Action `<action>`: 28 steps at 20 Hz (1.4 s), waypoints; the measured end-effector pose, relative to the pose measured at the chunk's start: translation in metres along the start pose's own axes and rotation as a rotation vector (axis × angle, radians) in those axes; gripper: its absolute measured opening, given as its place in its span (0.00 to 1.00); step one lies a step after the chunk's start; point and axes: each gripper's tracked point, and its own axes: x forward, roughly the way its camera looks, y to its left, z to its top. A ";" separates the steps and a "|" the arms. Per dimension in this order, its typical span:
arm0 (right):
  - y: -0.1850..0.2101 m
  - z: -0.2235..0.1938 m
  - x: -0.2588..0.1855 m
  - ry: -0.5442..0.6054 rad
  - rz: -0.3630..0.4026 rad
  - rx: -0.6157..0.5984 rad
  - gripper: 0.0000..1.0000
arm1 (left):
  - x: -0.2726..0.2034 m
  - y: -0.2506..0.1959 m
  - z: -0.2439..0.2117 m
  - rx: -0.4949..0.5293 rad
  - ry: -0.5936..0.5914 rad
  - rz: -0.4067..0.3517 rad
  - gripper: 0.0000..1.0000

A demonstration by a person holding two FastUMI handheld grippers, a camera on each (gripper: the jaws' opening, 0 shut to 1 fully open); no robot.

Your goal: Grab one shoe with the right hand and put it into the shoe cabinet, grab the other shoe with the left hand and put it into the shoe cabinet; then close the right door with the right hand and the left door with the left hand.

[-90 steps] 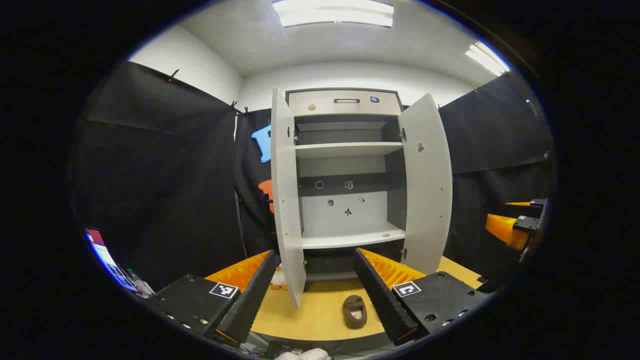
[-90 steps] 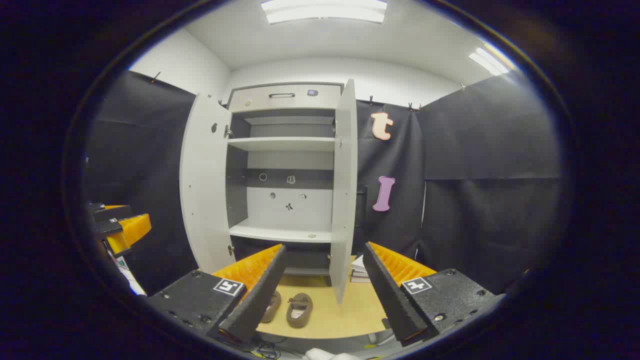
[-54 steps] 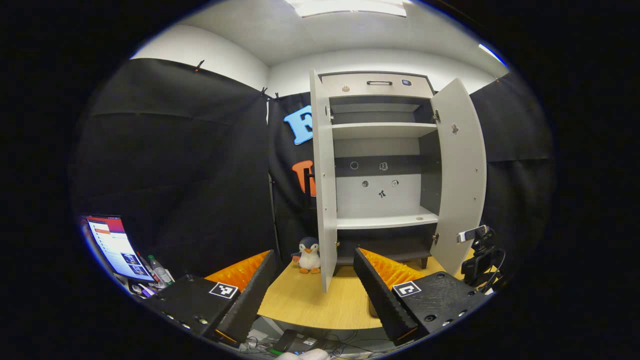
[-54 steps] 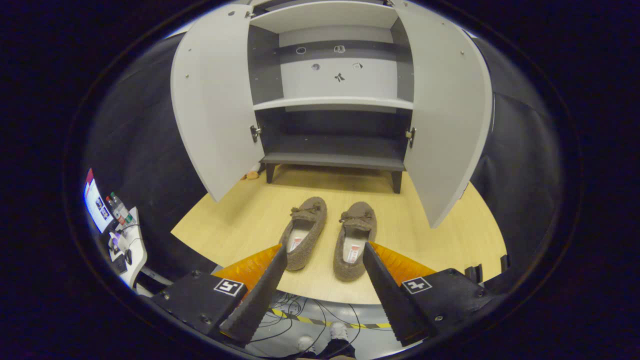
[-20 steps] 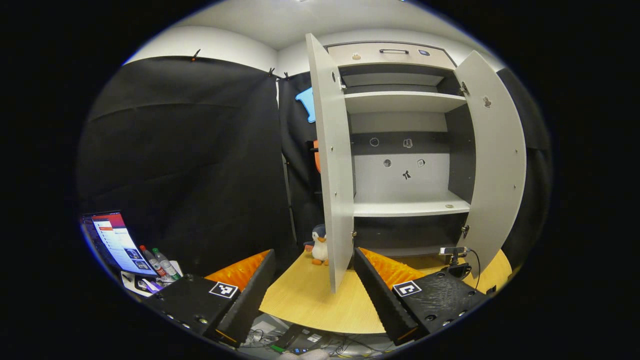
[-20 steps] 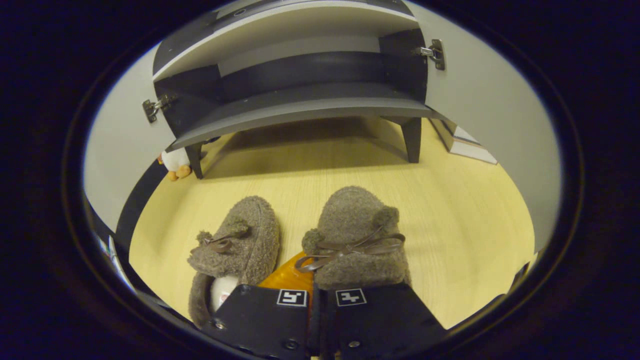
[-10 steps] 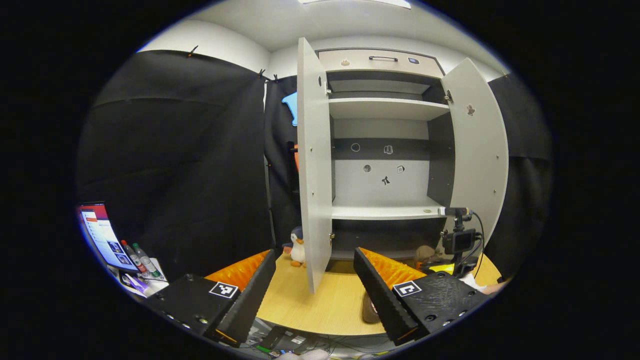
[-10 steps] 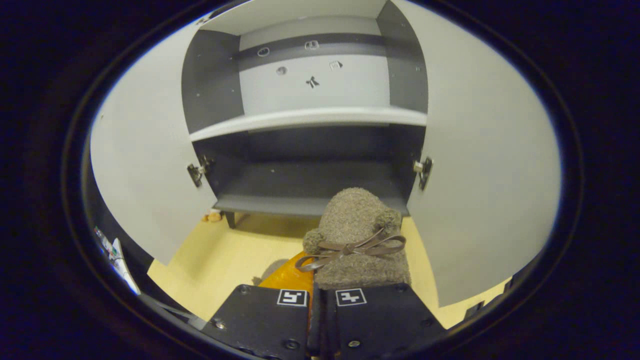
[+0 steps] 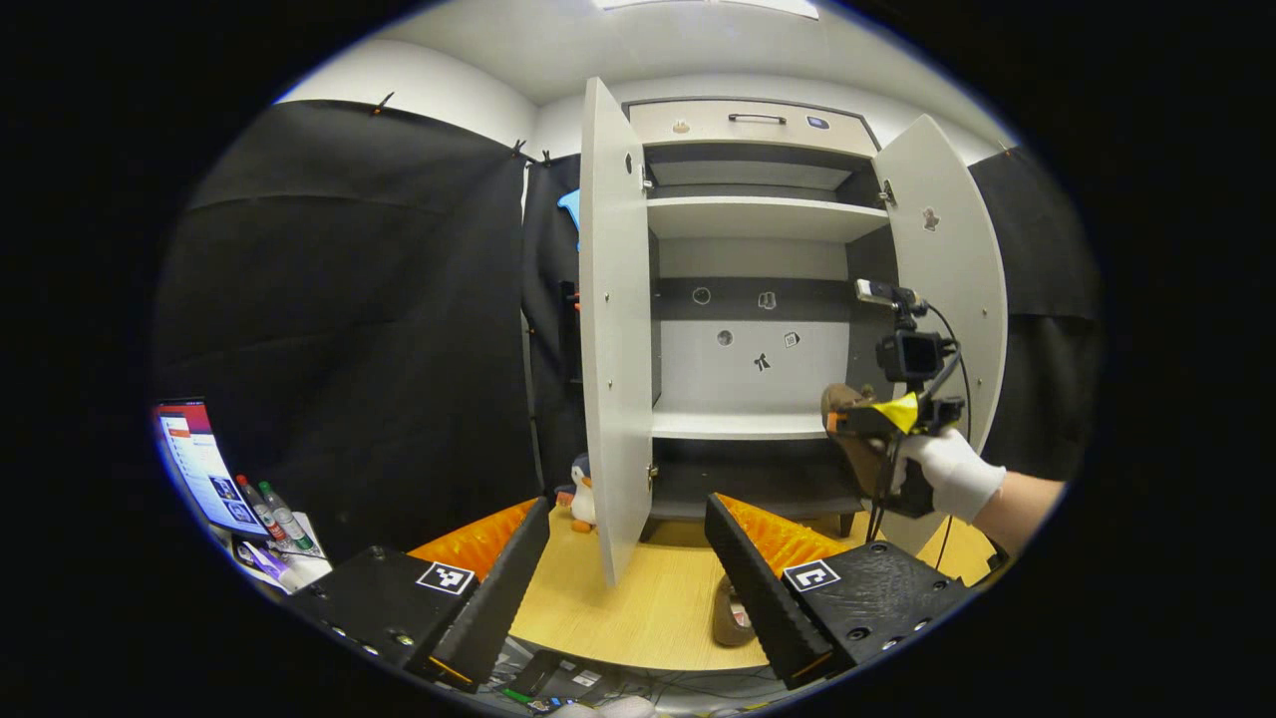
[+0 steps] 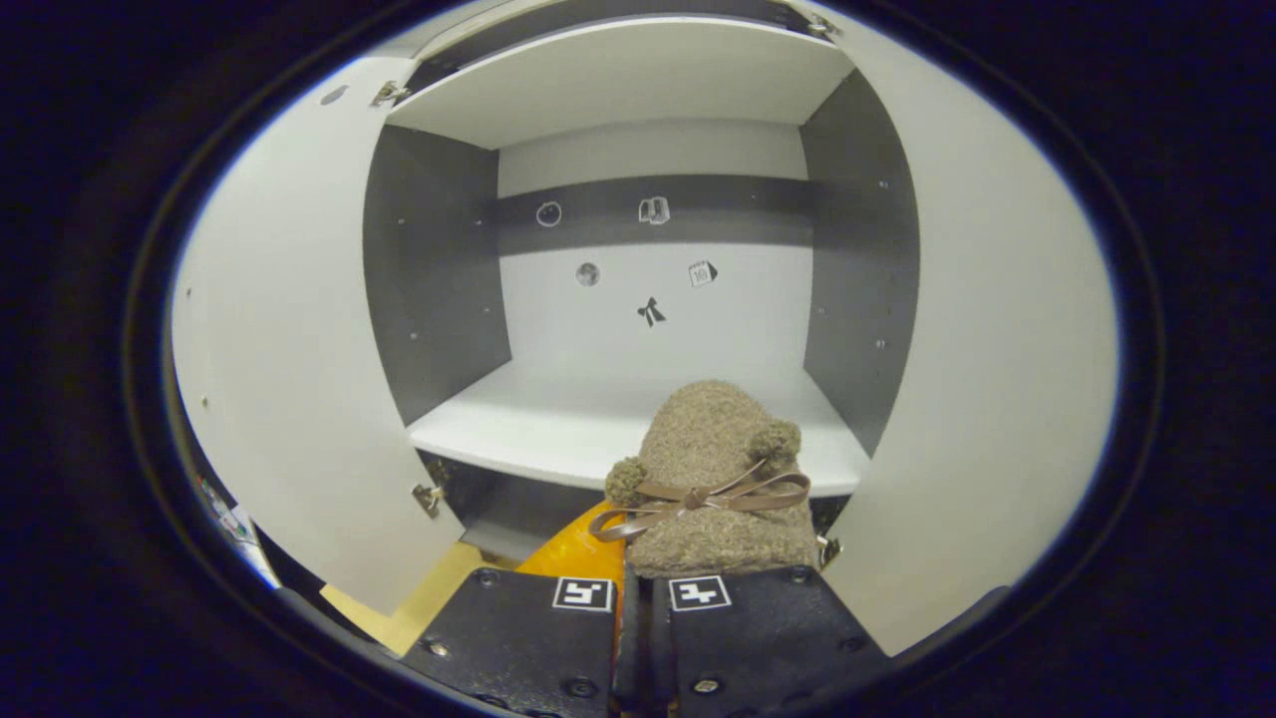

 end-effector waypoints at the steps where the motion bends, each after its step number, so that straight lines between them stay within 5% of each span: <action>1: -0.001 0.014 0.009 -0.007 -0.003 0.002 0.08 | -0.001 -0.001 -0.001 -0.004 0.000 0.009 0.96; 9: -0.006 0.065 0.088 0.021 -0.030 -0.002 0.08 | -0.012 0.007 -0.003 -0.040 0.005 0.115 0.96; 23: -0.018 0.024 0.177 0.347 -0.102 0.091 0.07 | -0.016 0.028 0.001 -0.053 0.011 0.221 0.96; 26: -0.016 0.023 0.174 0.407 -0.093 0.094 0.16 | -0.014 0.028 0.002 -0.051 0.011 0.212 0.96; 28: -0.012 0.025 0.169 0.417 -0.090 0.081 0.36 | -0.013 0.030 0.001 -0.048 0.012 0.207 0.96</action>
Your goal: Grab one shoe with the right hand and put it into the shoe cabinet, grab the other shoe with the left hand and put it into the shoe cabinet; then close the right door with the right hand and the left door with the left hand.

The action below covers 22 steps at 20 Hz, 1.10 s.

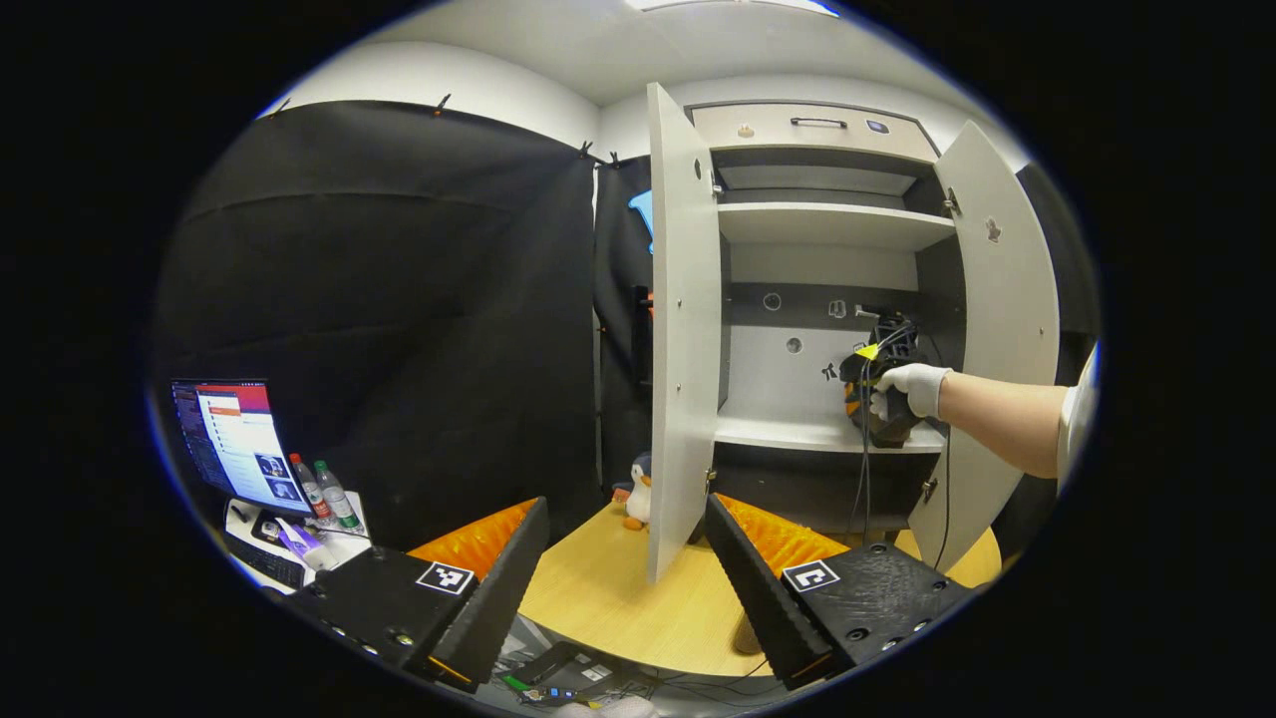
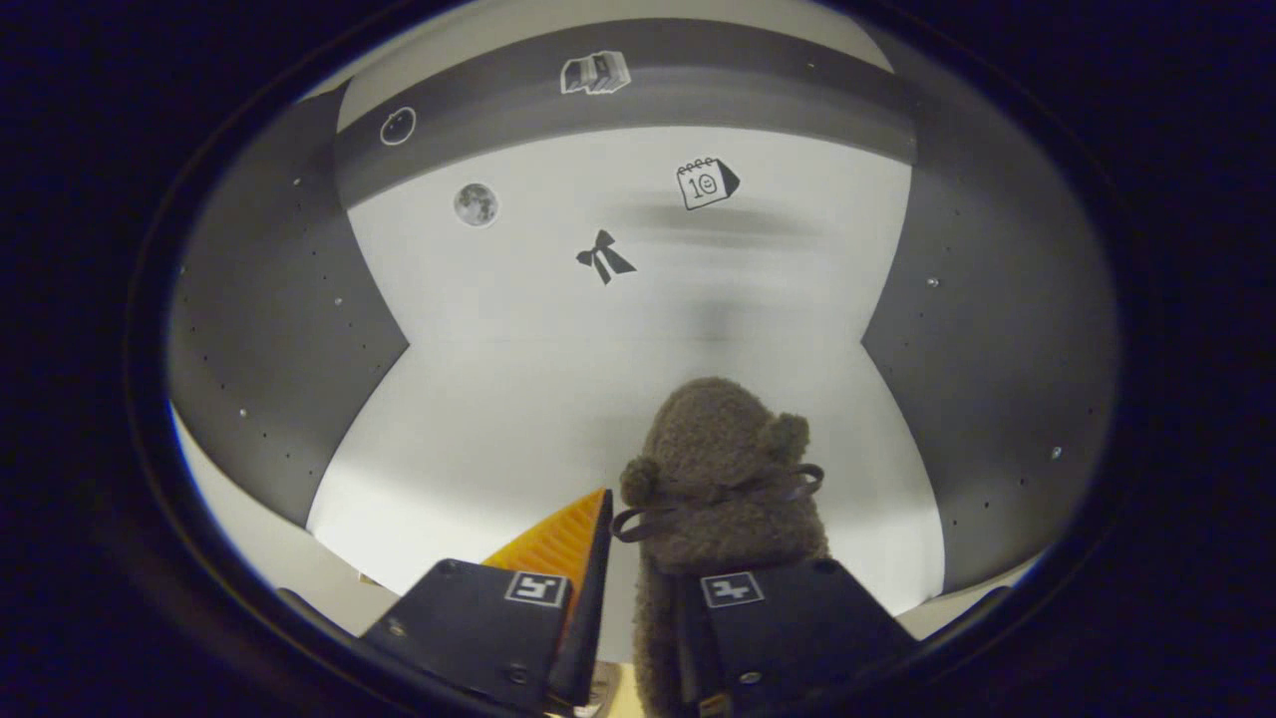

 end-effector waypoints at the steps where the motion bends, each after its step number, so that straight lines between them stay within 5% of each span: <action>1: 0.003 -0.001 -0.002 -0.006 0.008 0.003 0.46 | 0.002 0.001 -0.001 0.002 0.001 0.002 0.96; 2: 0.006 0.001 -0.008 -0.016 0.010 0.008 0.58 | 0.002 0.003 -0.001 0.000 0.002 0.003 0.96; 5: 0.004 0.007 -0.025 -0.069 -0.007 0.026 0.71 | 0.002 0.008 -0.002 -0.009 0.004 -0.010 0.96; 13: 0.010 0.002 -0.107 -0.252 0.023 -0.016 0.65 | -0.003 0.021 -0.004 -0.003 -0.001 -0.049 0.96; 16: 0.015 -0.012 -0.154 -0.344 0.038 -0.031 1.00 | -0.005 0.025 -0.003 -0.002 -0.008 -0.078 0.96; 22: 0.013 -0.065 -0.266 -0.564 0.057 -0.063 0.99 | -0.016 0.027 -0.004 0.012 -0.026 -0.167 0.96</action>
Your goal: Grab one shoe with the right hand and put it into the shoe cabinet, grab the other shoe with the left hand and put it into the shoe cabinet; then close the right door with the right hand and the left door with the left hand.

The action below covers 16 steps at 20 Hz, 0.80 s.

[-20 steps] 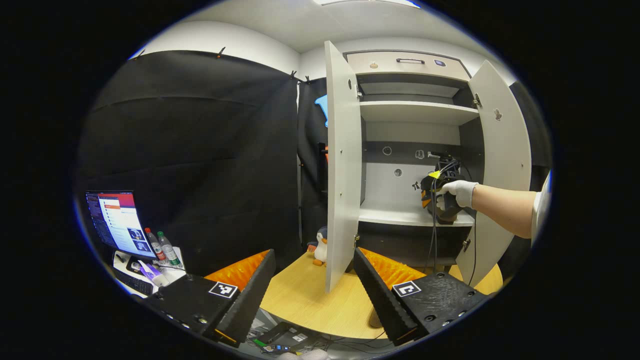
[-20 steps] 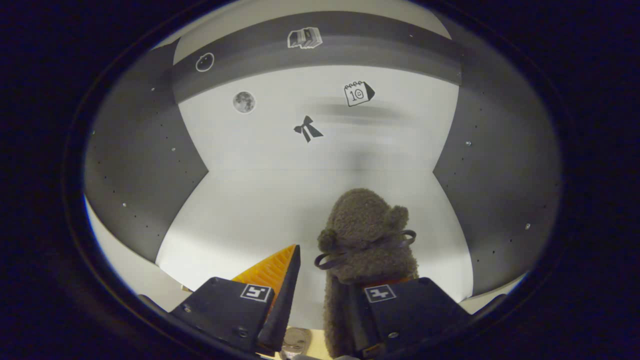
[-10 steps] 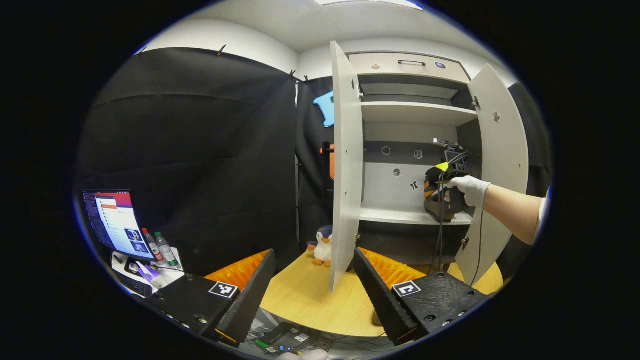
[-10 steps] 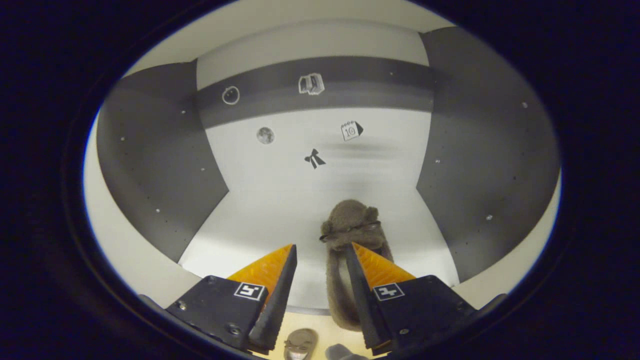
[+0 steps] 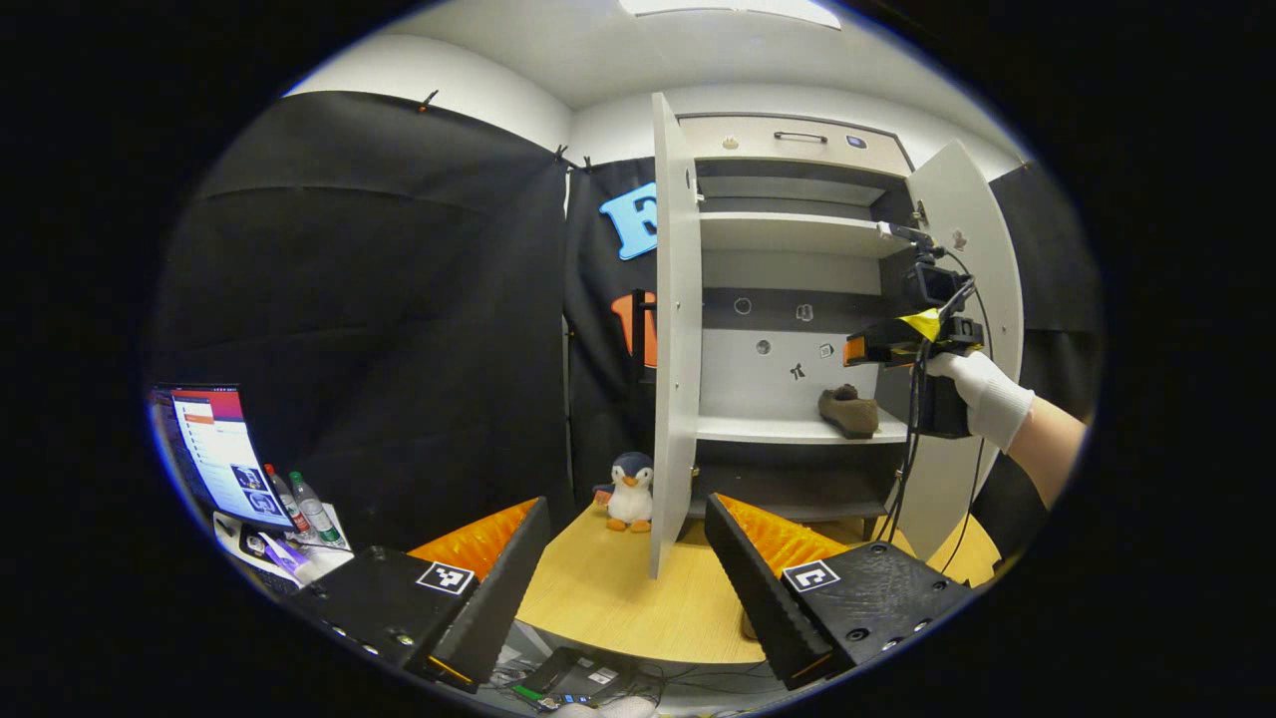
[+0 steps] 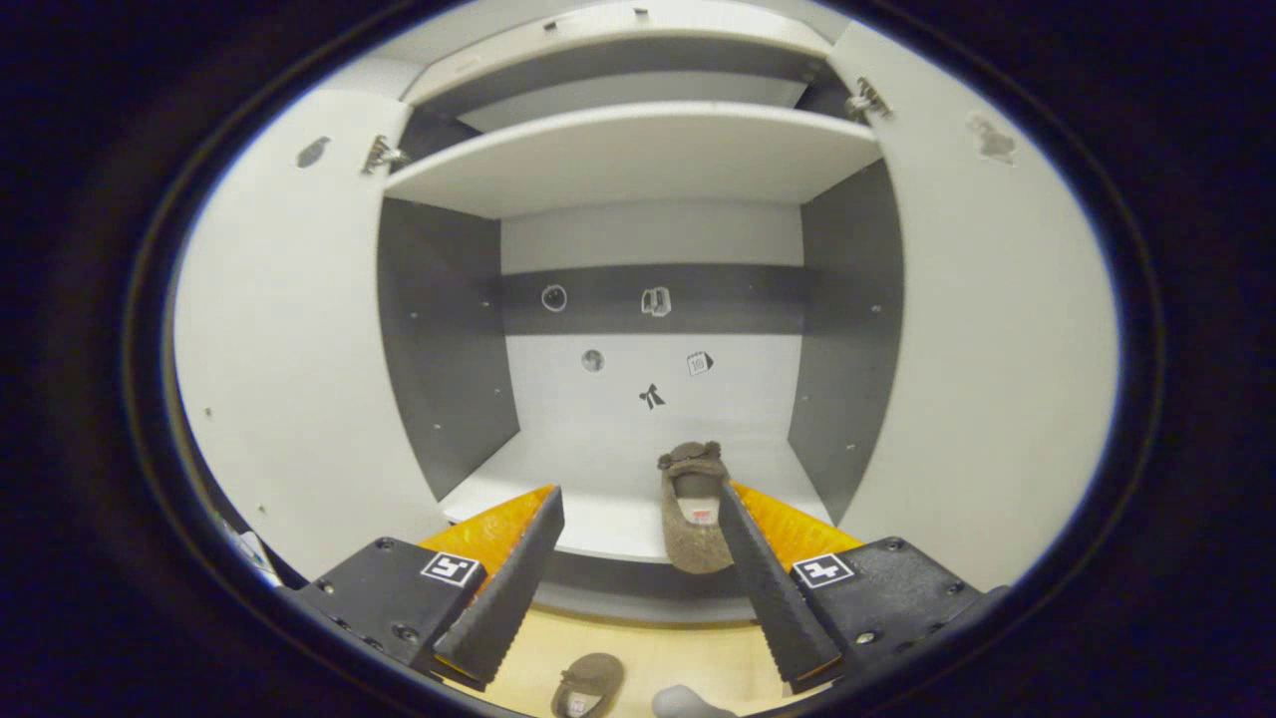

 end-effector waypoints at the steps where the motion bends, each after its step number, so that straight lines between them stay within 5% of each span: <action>1: -0.002 -0.003 -0.022 -0.026 -0.007 0.003 0.99 | -0.002 -0.001 0.000 0.003 0.000 -0.019 1.00; 11: -0.074 -0.072 -0.203 -0.100 -0.078 0.056 1.00 | 0.011 -0.051 -0.015 0.073 -0.009 -0.193 0.97; 16: -0.129 -0.100 -0.251 -0.080 -0.136 0.014 1.00 | 0.040 -0.109 -0.069 0.094 0.072 -0.252 0.96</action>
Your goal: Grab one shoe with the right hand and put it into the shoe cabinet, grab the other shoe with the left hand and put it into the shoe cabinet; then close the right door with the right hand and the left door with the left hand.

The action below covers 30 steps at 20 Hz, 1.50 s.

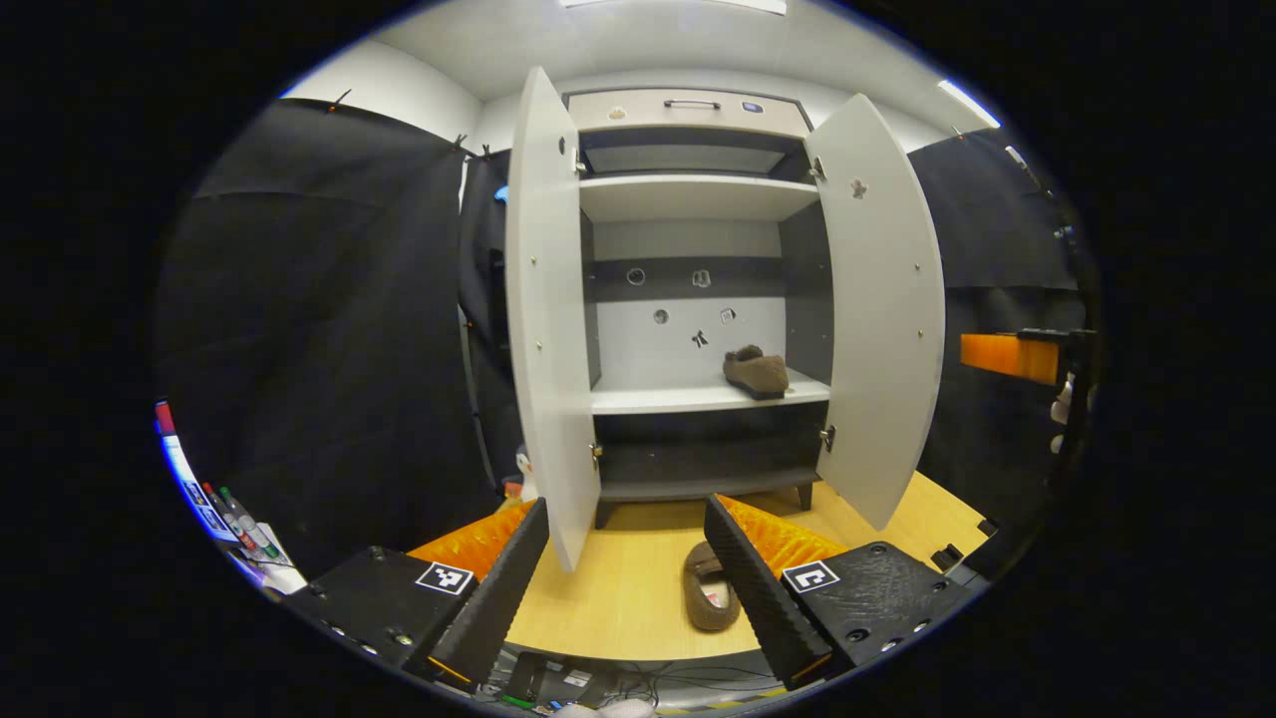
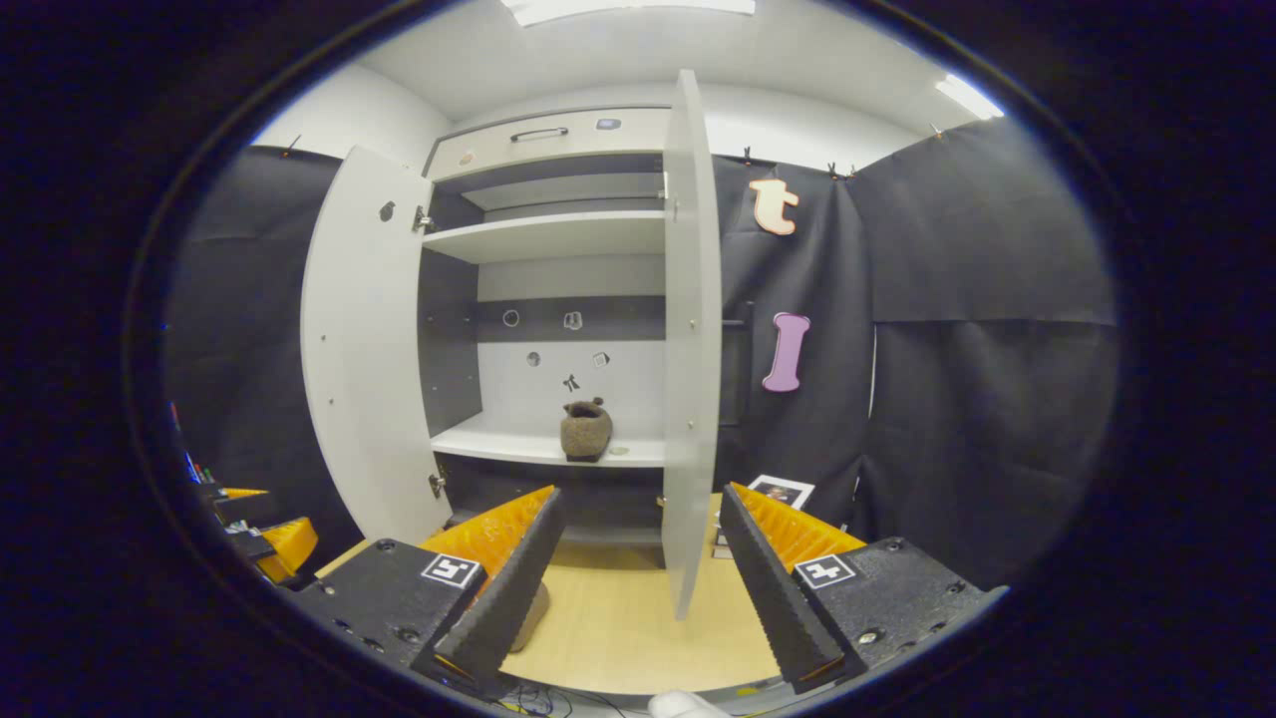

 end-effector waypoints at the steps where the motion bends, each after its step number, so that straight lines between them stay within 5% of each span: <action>1: -0.010 -0.007 -0.005 0.022 0.002 -0.002 0.99 | 0.010 -0.010 -0.018 0.003 0.038 -0.004 0.96; 7: -0.059 -0.039 -0.017 0.116 -0.022 0.019 1.00 | 0.063 -0.046 -0.114 0.049 0.239 -0.044 0.96; 17: -0.079 -0.065 0.006 0.218 -0.222 0.094 1.00 | 0.177 -0.061 -0.241 0.044 0.500 -0.121 0.98; 30: -0.063 -0.081 0.016 0.255 -0.320 0.076 1.00 | 0.269 -0.078 -0.278 -0.001 0.498 -0.201 1.00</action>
